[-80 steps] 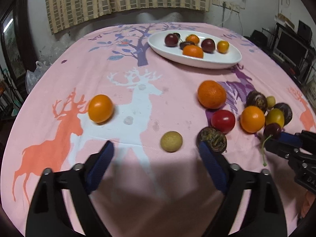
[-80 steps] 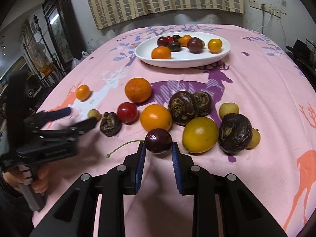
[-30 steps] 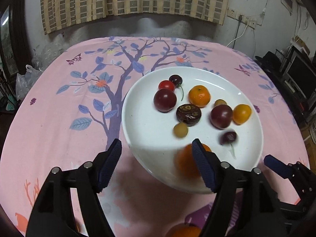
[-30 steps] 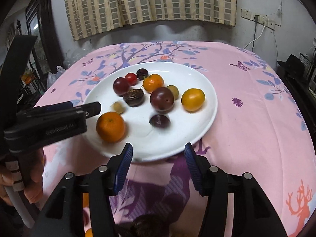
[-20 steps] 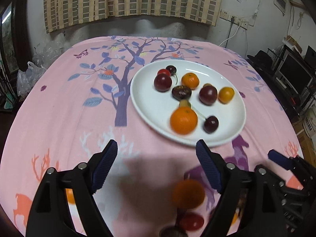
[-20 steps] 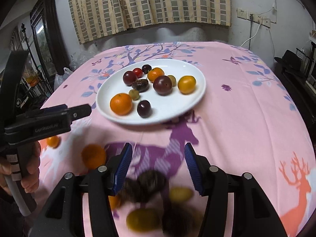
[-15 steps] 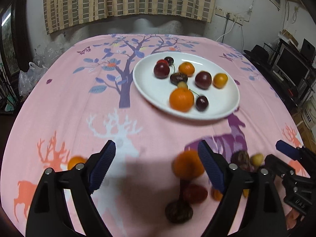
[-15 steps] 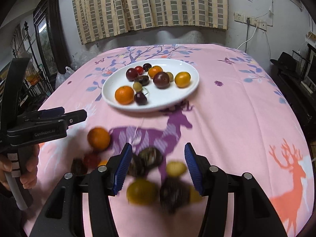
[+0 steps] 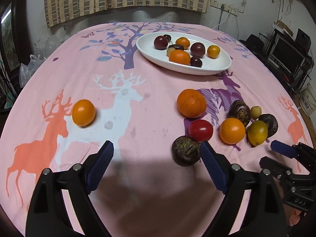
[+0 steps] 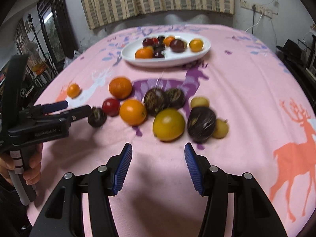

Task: Organize fruits
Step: 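Grasp a yellow lemon with the right tool while the left tool grasps a dark brown round fruit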

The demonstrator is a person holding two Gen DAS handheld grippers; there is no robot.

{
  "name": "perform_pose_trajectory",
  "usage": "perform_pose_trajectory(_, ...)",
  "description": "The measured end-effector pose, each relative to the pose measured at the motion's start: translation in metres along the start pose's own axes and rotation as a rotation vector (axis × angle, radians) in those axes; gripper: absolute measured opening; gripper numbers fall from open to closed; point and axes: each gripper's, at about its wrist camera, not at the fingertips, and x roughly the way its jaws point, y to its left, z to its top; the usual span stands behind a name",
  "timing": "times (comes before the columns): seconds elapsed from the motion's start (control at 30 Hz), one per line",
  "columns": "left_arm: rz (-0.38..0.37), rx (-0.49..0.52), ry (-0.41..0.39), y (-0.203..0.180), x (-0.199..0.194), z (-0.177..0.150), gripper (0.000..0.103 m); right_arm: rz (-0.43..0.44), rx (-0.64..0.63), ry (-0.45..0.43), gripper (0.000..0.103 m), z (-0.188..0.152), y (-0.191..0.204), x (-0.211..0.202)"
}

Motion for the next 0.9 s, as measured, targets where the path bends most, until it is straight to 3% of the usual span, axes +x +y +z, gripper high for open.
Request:
perform_pose_trajectory(0.13, -0.016, 0.002, -0.001, 0.002, 0.003, -0.001, 0.087, -0.017, 0.006, 0.035, 0.056, 0.001, 0.001, 0.015)
perform_pose_trajectory(0.43, -0.037, 0.029, 0.021, -0.002, 0.007, -0.003, 0.087, -0.065, 0.011, 0.024, 0.057, 0.026, 0.002, 0.036)
perform_pose_trajectory(0.47, -0.038, 0.031, 0.023, -0.003, 0.008, -0.004, 0.087, -0.068, 0.007, 0.020, 0.056, 0.026, 0.002, 0.036)
perform_pose_trajectory(0.53, -0.042, 0.034, 0.031, -0.004, 0.010, -0.004, 0.087, -0.089, 0.016, 0.005, 0.039, 0.024, -0.002, 0.034)
perform_pose_trajectory(0.67, -0.029, 0.073, 0.019, -0.012, 0.012, -0.006, 0.087, -0.025, 0.081, -0.004, 0.038, 0.023, -0.015, 0.030)
perform_pose_trajectory(0.77, -0.025, 0.093, 0.016, -0.016, 0.014, -0.006, 0.078, -0.001, 0.076, -0.006, 0.038, 0.020, -0.015, 0.028)
perform_pose_trajectory(0.83, -0.017, 0.109, 0.023, -0.020, 0.017, -0.007, 0.078, 0.008, 0.072, -0.006, 0.038, 0.018, -0.014, 0.027)
perform_pose_trajectory(0.9, -0.019, 0.120, 0.050, -0.024, 0.022, -0.008, 0.070, 0.019, 0.071, -0.006, 0.038, 0.018, -0.014, 0.025)
